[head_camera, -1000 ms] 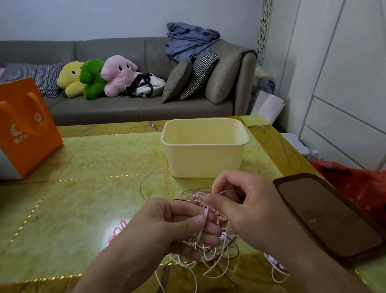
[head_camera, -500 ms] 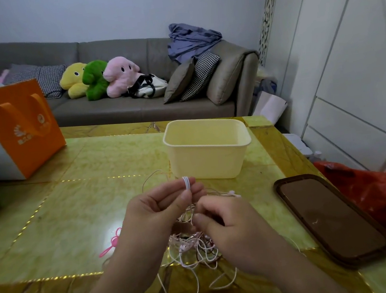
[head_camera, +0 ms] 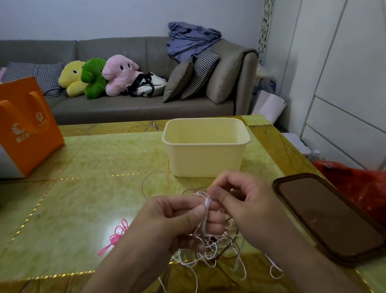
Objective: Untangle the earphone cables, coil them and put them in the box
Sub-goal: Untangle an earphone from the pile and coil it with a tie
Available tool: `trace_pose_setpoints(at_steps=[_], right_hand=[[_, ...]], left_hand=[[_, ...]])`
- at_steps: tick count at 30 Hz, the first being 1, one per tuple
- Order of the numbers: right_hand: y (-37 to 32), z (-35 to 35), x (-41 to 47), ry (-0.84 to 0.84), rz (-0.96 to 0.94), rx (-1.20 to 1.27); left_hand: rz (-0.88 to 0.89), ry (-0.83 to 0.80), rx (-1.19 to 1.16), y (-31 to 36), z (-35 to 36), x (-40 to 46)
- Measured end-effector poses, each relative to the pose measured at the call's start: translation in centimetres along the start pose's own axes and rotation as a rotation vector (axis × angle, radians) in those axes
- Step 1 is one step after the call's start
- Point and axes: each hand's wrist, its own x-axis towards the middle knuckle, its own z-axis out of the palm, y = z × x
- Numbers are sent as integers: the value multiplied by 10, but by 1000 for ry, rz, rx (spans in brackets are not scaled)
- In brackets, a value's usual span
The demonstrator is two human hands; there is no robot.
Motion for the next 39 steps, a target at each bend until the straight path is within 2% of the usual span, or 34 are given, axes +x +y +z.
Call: trace_pose_setpoints(at_steps=[3, 6, 9, 12, 16, 20, 26, 28, 30, 33, 35, 39], right_hand=[[6, 10, 0, -62, 35, 29], [9, 16, -4, -133, 46, -51], [7, 20, -9, -226, 21, -227], [2, 19, -11, -222, -19, -274], [-5, 6, -7, -92, -64, -212], [-3, -3, -5, 12, -84, -188], [-2, 0, -7, 49, -110, -205], [-2, -1, -4, 44, -106, -172], [-2, -1, -2, 31, -73, -114], [5, 7, -3, -39, 5, -85], [9, 15, -6, -113, 12, -134], [4, 20, -11, -208, -14, -226]], left_hand=[[63, 74, -190, 0, 2, 2], [165, 187, -268, 1, 3, 5], [230, 271, -138, 0, 1, 7], [229, 318, 156, -5, -2, 7], [145, 185, 322, -4, 0, 4], [91, 86, 331, 2, 1, 1], [-22, 9, 320, 7, -7, -1], [-25, -5, 241, 5, -7, -2], [-11, 9, 53, 5, -4, -3], [61, 76, -222, 7, 2, -3], [116, 159, -276, 8, 5, -1], [210, 356, 15, 3, 2, 3]])
